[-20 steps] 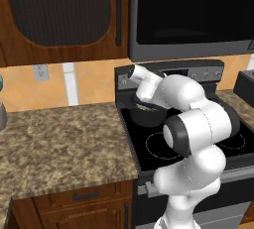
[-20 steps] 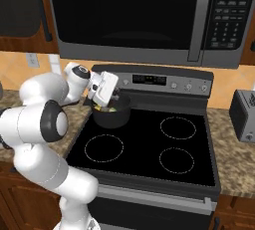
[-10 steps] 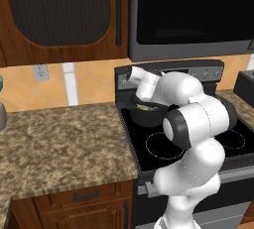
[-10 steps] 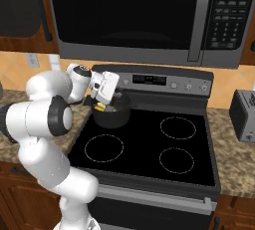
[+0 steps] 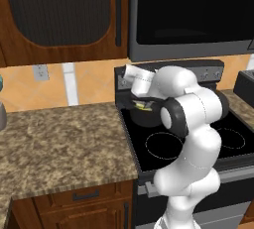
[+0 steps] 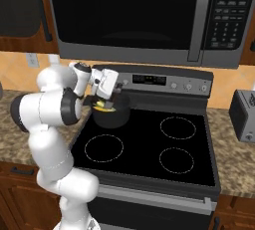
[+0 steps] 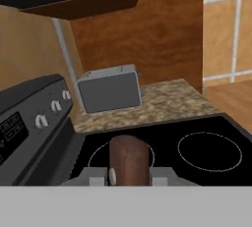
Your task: Put the corn and corn in the pot. Retrieve the spatula and lightly stir the vegetables in the pot.
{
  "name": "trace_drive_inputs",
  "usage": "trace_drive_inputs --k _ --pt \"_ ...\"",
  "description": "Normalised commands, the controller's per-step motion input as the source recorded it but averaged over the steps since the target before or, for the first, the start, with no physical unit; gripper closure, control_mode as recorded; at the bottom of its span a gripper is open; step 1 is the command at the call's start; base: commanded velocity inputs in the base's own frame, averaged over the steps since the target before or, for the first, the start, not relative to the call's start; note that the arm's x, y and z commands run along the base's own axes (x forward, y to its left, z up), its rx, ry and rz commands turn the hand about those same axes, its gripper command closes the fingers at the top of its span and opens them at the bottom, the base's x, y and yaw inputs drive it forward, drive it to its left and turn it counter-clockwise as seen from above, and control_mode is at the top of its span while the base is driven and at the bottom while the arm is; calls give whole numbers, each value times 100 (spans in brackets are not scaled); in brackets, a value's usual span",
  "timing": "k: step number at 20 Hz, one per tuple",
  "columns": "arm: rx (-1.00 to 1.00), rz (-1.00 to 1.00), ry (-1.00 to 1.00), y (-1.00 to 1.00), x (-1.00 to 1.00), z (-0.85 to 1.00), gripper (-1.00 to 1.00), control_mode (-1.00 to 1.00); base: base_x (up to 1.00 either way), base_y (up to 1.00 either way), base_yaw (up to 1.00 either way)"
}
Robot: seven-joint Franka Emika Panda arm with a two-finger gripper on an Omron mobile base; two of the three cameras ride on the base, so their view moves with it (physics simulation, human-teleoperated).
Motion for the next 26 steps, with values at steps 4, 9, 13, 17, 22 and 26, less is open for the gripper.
trace_drive_inputs --k 4,9,13,17,22,26 --pt "-5 -11 -21 34 8 -91 100 -100 0 0 0" --pt "-13 -16 -2 9 -29 -100 100 -100 0 0 0" --pt "-14 -13 -1 2 -48 -86 100 -100 0 0 0" --pt "0 -13 -5 4 -6 7 100 -100 0 0 0" --pt "0 -8 -13 1 -19 31 100 -100 0 0 0" --pt "0 -15 -6 16 -8 -34 100 -100 0 0 0"
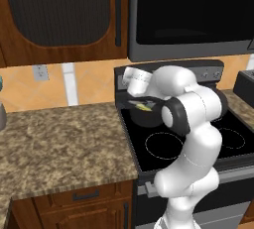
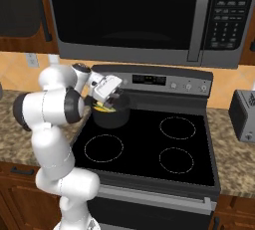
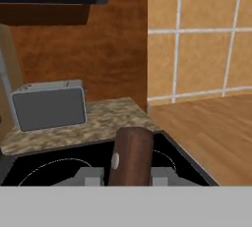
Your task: Put the corn and corn in the pot. Retrieve the spatula and lightly stir the vegetables in the pot.
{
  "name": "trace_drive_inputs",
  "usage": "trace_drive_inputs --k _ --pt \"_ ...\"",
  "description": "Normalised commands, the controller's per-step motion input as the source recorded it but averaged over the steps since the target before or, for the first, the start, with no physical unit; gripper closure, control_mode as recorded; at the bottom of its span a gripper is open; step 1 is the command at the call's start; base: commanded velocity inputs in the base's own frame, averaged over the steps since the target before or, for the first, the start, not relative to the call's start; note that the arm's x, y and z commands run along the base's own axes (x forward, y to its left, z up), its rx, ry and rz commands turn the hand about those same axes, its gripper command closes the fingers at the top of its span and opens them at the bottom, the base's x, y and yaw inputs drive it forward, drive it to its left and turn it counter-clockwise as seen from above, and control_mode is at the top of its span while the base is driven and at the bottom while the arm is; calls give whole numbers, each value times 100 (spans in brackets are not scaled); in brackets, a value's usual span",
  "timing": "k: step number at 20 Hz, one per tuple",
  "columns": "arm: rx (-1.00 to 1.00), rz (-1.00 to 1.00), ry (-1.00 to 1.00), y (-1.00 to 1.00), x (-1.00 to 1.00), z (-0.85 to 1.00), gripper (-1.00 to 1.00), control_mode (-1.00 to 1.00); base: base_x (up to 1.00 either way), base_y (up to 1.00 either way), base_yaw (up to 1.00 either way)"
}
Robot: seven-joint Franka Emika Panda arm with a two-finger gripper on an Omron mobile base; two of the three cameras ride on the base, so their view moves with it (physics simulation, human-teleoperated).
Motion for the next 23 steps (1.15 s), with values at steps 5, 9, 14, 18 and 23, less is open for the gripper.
trace_drive_inputs --k 5,9,14,18,23 --pt "0 -20 0 32 16 -63 100 -100 0 0 0" --pt "0 -20 -13 42 15 -49 100 -100 0 0 0" --pt "0 -22 2 15 -15 -41 100 -100 0 0 0" --pt "-1 -26 15 0 -55 -1 100 -100 0 0 0" --pt "-12 -26 12 0 -29 0 100 -100 0 0 0"
